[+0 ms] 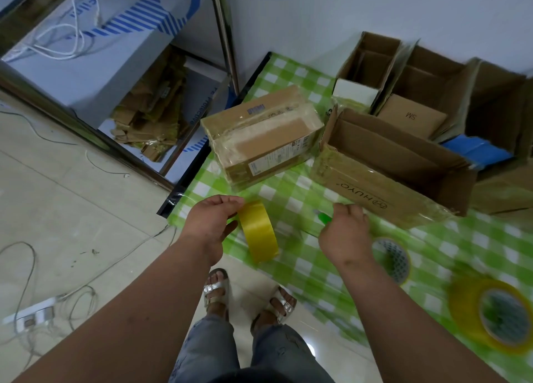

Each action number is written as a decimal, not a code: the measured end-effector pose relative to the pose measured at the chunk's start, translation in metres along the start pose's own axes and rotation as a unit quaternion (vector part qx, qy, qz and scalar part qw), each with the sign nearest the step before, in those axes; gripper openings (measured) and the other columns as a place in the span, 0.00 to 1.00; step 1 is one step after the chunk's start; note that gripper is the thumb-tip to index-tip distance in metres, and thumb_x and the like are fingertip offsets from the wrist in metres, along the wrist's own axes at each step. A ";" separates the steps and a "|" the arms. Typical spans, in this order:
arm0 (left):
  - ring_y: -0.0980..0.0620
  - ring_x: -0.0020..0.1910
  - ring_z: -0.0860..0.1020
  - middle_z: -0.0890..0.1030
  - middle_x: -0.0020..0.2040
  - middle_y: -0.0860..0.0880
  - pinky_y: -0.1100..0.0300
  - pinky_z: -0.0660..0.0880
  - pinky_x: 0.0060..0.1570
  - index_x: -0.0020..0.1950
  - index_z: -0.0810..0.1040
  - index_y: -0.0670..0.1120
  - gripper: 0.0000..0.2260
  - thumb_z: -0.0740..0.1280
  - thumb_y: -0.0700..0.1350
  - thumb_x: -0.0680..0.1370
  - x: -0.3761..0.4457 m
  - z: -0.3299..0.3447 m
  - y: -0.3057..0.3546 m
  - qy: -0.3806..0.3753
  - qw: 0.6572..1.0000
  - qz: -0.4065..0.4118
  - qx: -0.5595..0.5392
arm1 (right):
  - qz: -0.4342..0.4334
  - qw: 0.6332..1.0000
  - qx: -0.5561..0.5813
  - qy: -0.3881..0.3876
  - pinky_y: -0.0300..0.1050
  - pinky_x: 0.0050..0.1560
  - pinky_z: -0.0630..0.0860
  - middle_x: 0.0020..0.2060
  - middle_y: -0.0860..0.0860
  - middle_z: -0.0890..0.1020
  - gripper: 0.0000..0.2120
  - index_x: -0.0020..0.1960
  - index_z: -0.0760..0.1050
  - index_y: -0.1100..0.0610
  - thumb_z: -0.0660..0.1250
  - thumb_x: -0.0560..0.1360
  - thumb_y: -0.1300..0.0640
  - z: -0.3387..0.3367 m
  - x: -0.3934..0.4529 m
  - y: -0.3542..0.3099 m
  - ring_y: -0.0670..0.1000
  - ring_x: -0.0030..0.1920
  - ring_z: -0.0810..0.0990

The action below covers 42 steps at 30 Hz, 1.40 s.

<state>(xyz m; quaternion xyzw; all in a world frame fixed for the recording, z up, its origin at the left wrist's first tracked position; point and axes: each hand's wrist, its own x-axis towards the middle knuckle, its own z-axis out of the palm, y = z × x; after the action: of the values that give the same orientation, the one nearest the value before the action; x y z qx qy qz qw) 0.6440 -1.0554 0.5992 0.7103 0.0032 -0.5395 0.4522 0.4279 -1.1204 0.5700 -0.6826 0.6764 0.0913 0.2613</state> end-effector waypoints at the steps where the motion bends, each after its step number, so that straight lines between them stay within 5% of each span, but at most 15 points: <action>1: 0.49 0.52 0.79 0.83 0.45 0.48 0.51 0.76 0.58 0.40 0.81 0.45 0.07 0.69 0.36 0.77 0.000 0.001 0.000 0.002 1.000 0.002 -0.002 | 0.014 0.999 -0.036 -0.022 0.51 0.62 0.68 0.65 0.61 0.68 0.22 0.68 0.68 0.62 0.61 0.74 0.64 0.001 0.002 0.006 0.62 0.64 0.67; 13: 0.51 0.46 0.80 0.82 0.41 0.48 0.54 0.76 0.49 0.40 0.80 0.44 0.07 0.69 0.36 0.77 -0.005 0.007 -0.002 0.014 1.000 0.016 -0.021 | -0.039 0.981 -0.181 -0.054 0.52 0.58 0.72 0.62 0.57 0.73 0.17 0.65 0.66 0.59 0.58 0.77 0.60 0.001 0.008 0.014 0.58 0.62 0.73; 18: 0.51 0.47 0.80 0.83 0.42 0.49 0.53 0.77 0.51 0.42 0.81 0.43 0.04 0.71 0.38 0.76 -0.006 0.007 -0.003 0.014 0.999 0.013 -0.027 | -0.072 0.995 0.039 -0.061 0.49 0.39 0.70 0.41 0.55 0.79 0.08 0.53 0.61 0.52 0.58 0.78 0.60 -0.015 0.002 -0.003 0.58 0.40 0.77; 20: 0.51 0.49 0.80 0.83 0.44 0.48 0.52 0.77 0.55 0.43 0.81 0.43 0.03 0.71 0.38 0.76 -0.006 0.007 -0.004 0.017 0.999 0.013 -0.026 | -0.087 0.978 0.173 -0.081 0.48 0.34 0.71 0.38 0.53 0.77 0.08 0.54 0.62 0.48 0.59 0.80 0.58 -0.025 -0.001 -0.018 0.53 0.35 0.77; 23: 0.50 0.50 0.80 0.83 0.45 0.47 0.50 0.77 0.59 0.42 0.80 0.44 0.04 0.72 0.39 0.76 -0.006 0.008 -0.004 0.017 0.999 0.015 -0.026 | -0.170 0.956 0.222 -0.087 0.44 0.29 0.70 0.36 0.49 0.77 0.09 0.54 0.64 0.43 0.61 0.80 0.56 -0.040 -0.008 -0.040 0.45 0.29 0.74; 27: 0.50 0.50 0.80 0.83 0.45 0.47 0.49 0.76 0.60 0.41 0.81 0.44 0.04 0.72 0.39 0.76 -0.006 0.008 -0.003 0.014 0.999 0.019 -0.022 | -0.234 0.949 0.195 -0.076 0.53 0.45 0.79 0.47 0.50 0.82 0.09 0.57 0.70 0.45 0.65 0.79 0.53 -0.051 -0.015 -0.059 0.51 0.44 0.82; 31: 0.52 0.47 0.80 0.84 0.43 0.49 0.49 0.75 0.60 0.39 0.81 0.45 0.06 0.71 0.39 0.76 -0.007 0.009 -0.004 0.009 0.999 0.022 -0.021 | -0.276 0.944 0.167 -0.063 0.53 0.36 0.77 0.40 0.47 0.78 0.11 0.52 0.67 0.40 0.65 0.78 0.55 -0.052 -0.015 -0.070 0.50 0.34 0.78; 35: 0.52 0.47 0.80 0.84 0.45 0.49 0.50 0.74 0.61 0.41 0.80 0.45 0.05 0.71 0.38 0.76 -0.009 0.009 -0.003 0.004 0.999 0.024 -0.027 | -0.315 0.940 0.122 -0.041 0.45 0.37 0.70 0.46 0.46 0.75 0.09 0.56 0.70 0.43 0.64 0.79 0.53 -0.048 -0.011 -0.078 0.47 0.38 0.73; 42: 0.53 0.49 0.79 0.84 0.49 0.52 0.48 0.73 0.63 0.39 0.78 0.45 0.07 0.71 0.39 0.77 -0.010 0.010 0.000 -0.002 0.999 0.038 -0.018 | -0.339 0.940 0.015 -0.023 0.46 0.39 0.69 0.48 0.46 0.71 0.09 0.59 0.71 0.45 0.60 0.80 0.49 -0.049 -0.007 -0.091 0.53 0.42 0.75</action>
<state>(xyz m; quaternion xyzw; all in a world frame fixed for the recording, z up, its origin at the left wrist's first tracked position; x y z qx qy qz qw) 0.6319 -1.0566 0.6066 0.7006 -0.0149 -0.5230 0.4851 0.5043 -1.1420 0.6357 -0.8652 0.3996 0.0029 0.3030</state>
